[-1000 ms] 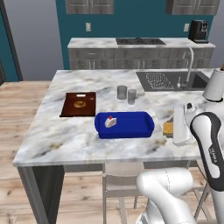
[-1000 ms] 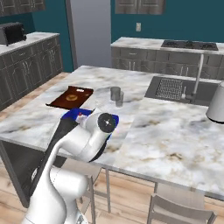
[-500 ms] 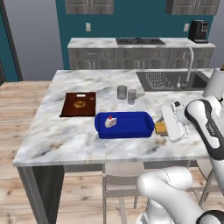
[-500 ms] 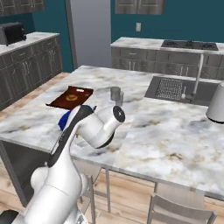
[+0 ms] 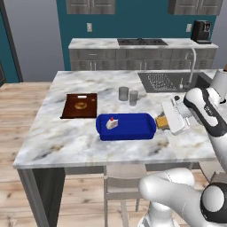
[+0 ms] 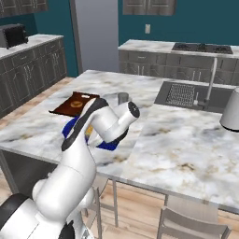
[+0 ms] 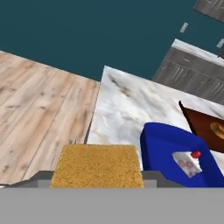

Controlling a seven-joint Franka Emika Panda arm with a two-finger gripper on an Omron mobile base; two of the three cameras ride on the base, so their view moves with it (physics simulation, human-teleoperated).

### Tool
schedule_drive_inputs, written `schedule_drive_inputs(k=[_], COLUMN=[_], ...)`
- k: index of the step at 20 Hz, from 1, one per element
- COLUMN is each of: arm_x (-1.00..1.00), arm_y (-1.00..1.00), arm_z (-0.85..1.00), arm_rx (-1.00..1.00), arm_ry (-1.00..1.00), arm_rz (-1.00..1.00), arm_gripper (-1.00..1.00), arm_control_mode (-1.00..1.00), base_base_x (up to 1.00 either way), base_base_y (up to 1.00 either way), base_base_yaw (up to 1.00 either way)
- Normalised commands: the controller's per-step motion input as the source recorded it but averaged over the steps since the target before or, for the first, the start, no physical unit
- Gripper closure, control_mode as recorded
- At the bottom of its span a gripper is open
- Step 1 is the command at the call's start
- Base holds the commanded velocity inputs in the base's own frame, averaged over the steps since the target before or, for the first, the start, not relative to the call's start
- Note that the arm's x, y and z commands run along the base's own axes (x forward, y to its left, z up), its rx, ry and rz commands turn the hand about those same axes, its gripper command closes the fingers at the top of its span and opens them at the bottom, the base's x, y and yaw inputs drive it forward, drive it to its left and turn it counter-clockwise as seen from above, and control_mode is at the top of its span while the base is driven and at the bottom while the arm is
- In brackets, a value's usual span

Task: Take the cakes from the fridge and place them on the empty tray on the dining counter.

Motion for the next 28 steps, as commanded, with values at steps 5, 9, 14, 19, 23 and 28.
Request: schedule_drive_inputs(k=[5, 9, 14, 19, 23, 28], arm_x=[0.45, 0.33, 0.26, 0.32, 0.33, 0.36], arm_y=[0.09, 0.15, 0.18, 0.23, 0.15, 0.09], arm_z=[-0.14, -0.19, -0.21, -0.16, -0.16, -0.19], arm_rx=[0.0, 0.0, 0.0, 0.0, 0.0, 0.0], arm_ry=[0.08, 0.0, 0.01, 0.05, 0.07, 0.06], arm_rz=[-0.14, -0.09, -0.05, -0.03, -0.02, -0.01], arm_gripper=[1.0, 1.0, 1.0, 1.0, 1.0, 1.0], arm_control_mode=[-1.0, -1.0, -1.0, -1.0, -1.0, -1.0], base_base_x=[0.0, 0.0, 0.0, 0.0, 0.0, 0.0], base_base_y=[0.0, 0.0, 0.0, 0.0, 0.0, 0.0], base_base_yaw=[0.0, 0.0, 0.0, 0.0, 0.0, 0.0])
